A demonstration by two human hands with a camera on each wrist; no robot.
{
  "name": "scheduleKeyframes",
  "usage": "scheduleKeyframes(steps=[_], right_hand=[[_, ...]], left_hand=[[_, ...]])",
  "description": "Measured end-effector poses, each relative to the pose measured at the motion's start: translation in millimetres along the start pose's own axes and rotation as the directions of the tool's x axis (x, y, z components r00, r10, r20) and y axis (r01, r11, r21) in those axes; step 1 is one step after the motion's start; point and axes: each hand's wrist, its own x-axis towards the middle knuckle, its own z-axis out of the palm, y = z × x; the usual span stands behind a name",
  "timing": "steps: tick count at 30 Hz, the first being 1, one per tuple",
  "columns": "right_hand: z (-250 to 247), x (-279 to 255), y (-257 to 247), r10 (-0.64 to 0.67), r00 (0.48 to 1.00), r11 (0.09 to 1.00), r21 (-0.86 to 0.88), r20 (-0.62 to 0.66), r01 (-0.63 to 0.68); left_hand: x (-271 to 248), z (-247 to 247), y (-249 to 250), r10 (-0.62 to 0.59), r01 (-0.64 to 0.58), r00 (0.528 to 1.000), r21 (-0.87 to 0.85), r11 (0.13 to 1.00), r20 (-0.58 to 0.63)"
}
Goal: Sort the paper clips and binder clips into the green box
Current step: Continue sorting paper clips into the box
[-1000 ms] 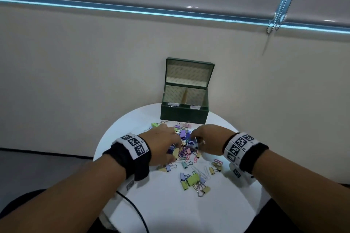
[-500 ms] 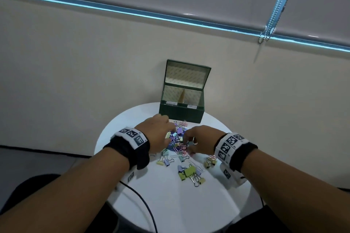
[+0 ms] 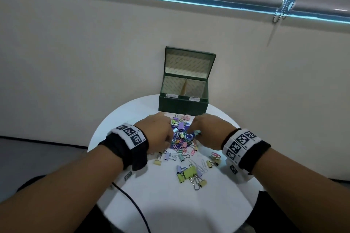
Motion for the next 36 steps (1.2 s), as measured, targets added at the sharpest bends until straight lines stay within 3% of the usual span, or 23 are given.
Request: scheduleKeyframes(steps=[5, 10, 14, 16, 19, 21, 22, 25, 27, 28, 29, 30, 32, 33, 34, 36], right_hand=[[2, 0, -14, -0.077, 0.994, 0.996, -0.027, 0.073, 0.080], [-1, 2, -8, 0.039, 0.988, 0.997, 0.057, 0.147, -0.048], [-6, 0, -5, 0.010, 0.974, 0.984, 0.169, 0.225, -0.050], [-12, -2, -3, 0.021, 0.980, 0.978, 0.201, 0.198, -0.061], [-19, -6, 6, 0.089, 0.996, 0.938, 0.334, 0.019, -0.091], [-22, -11, 12, 0.171, 0.982, 0.842, 0.529, -0.079, -0.105], [-24, -14, 14, 0.215, 0.972, 0.751, 0.652, -0.094, -0.103], [-28, -21, 16, 0.310, 0.949, 0.377, 0.924, -0.061, -0.064], [-31, -23, 17, 0.349, 0.937, 0.128, 0.991, 0.000, -0.047], [-31, -24, 18, 0.353, 0.935, 0.053, 0.997, 0.032, -0.054], [-30, -24, 17, 0.345, 0.937, 0.041, 0.996, 0.061, -0.080], [-29, -23, 16, 0.323, 0.942, 0.114, 0.985, 0.090, -0.133], [-24, -22, 13, 0.243, 0.961, 0.499, 0.832, 0.135, -0.244], [-20, -20, 10, 0.199, 0.968, 0.699, 0.671, 0.149, -0.247], [-17, -18, 5, 0.160, 0.973, 0.835, 0.503, 0.164, -0.222], [-12, -14, -7, 0.122, 0.973, 0.951, 0.257, 0.194, -0.170]], left_hand=[[2, 4, 1, 0.020, -0.019, 0.999, 0.043, 0.999, -0.029], [1, 4, -1, 0.029, -0.029, 0.999, 0.000, 1.000, 0.033], [3, 2, 2, 0.026, -0.029, 0.997, 0.046, 0.999, 0.069], [5, 3, 4, 0.006, -0.010, 0.999, 0.077, 0.997, 0.052], [6, 4, 6, 0.009, -0.011, 1.000, 0.098, 0.995, 0.020], [7, 5, 5, -0.001, 0.001, 1.000, 0.055, 0.998, 0.008], [7, 6, 4, -0.009, 0.009, 1.000, 0.028, 1.000, 0.002], [5, 6, 4, -0.022, 0.022, 1.000, -0.001, 1.000, 0.017], [3, 4, 6, -0.022, 0.022, 1.000, -0.013, 1.000, -0.005], [2, 3, 6, -0.036, 0.035, 0.999, -0.037, 0.999, -0.023], [1, 1, 6, -0.057, 0.055, 0.998, -0.069, 0.996, -0.038], [0, -1, 7, -0.077, 0.073, 0.996, -0.100, 0.992, -0.042], [-1, -2, 9, -0.095, 0.091, 0.995, -0.137, 0.986, -0.022], [-1, -3, 10, -0.095, 0.094, 0.995, -0.153, 0.984, 0.002], [-1, -3, 10, -0.093, 0.096, 0.995, -0.168, 0.981, 0.026], [1, -5, 11, -0.077, 0.090, 0.994, -0.186, 0.978, 0.077]])
